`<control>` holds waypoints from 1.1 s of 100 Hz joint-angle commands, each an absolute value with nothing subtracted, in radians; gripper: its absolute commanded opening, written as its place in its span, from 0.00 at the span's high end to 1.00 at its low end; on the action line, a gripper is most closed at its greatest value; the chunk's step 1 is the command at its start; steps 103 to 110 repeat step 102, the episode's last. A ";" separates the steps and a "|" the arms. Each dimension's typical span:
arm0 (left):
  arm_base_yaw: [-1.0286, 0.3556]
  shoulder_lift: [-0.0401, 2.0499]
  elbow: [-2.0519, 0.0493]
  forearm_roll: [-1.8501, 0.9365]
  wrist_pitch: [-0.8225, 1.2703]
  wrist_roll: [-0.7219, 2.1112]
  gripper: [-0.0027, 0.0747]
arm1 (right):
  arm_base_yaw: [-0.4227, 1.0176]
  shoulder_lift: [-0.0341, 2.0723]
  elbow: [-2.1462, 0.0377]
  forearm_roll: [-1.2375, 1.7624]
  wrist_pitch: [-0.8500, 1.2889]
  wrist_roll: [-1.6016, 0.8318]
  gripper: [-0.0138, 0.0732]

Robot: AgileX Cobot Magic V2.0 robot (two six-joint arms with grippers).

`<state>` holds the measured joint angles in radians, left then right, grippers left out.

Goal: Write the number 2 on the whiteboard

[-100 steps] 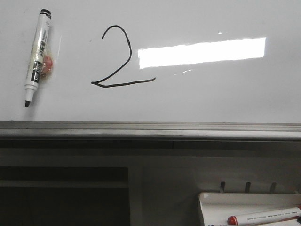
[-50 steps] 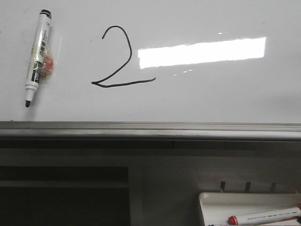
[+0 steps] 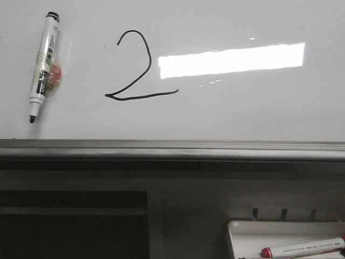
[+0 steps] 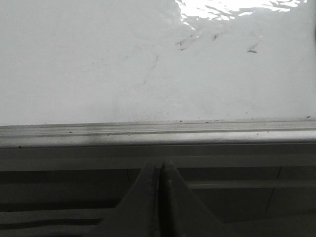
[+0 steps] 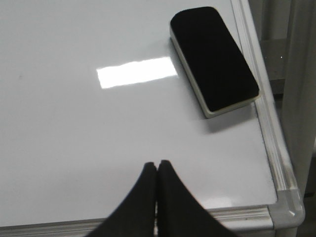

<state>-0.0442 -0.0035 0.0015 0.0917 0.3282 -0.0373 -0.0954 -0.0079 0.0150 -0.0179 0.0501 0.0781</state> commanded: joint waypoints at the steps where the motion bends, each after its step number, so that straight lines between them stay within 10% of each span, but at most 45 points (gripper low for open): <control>1: -0.039 -0.030 0.013 0.085 0.255 -0.036 0.99 | -0.104 -0.031 0.039 -0.013 0.011 0.078 0.91; 20: -0.039 -0.030 0.013 0.085 0.255 -0.036 0.99 | -0.104 -0.031 0.039 -0.011 0.313 0.078 0.91; 110: -0.039 -0.030 0.013 0.085 0.255 -0.036 0.99 | -0.104 -0.031 0.039 -0.009 0.300 0.078 0.91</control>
